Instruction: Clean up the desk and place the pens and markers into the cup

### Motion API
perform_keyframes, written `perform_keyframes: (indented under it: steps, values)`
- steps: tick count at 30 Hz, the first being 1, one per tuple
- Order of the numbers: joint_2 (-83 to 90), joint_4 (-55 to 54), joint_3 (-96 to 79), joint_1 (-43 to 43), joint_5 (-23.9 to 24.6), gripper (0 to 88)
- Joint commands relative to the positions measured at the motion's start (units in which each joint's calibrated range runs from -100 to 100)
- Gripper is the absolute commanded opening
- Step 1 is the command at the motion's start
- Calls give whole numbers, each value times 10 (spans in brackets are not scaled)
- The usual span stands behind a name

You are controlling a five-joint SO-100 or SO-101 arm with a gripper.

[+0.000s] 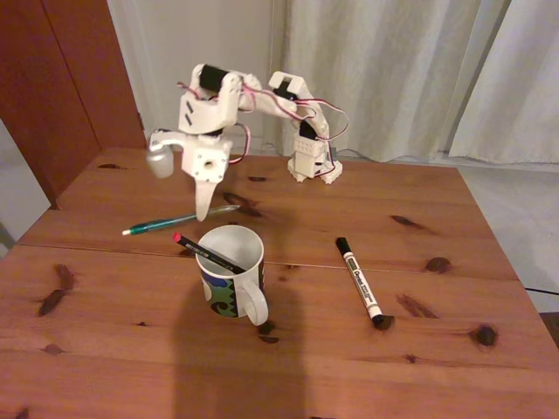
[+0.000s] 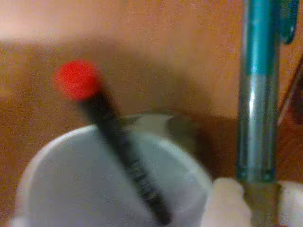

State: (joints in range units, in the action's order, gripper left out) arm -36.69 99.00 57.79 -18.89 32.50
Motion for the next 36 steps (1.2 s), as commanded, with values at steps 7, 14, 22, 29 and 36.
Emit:
perform_keyframes:
  steps: [7,14,22,29,36]
  values:
    - [98,10,16,53,89,10]
    - [109,10,16,62,117,10]
    - [145,10,-56,51,52,10]
    - [290,-62,-263,45,34,10]
    - [415,-192,-472,47,29,10]
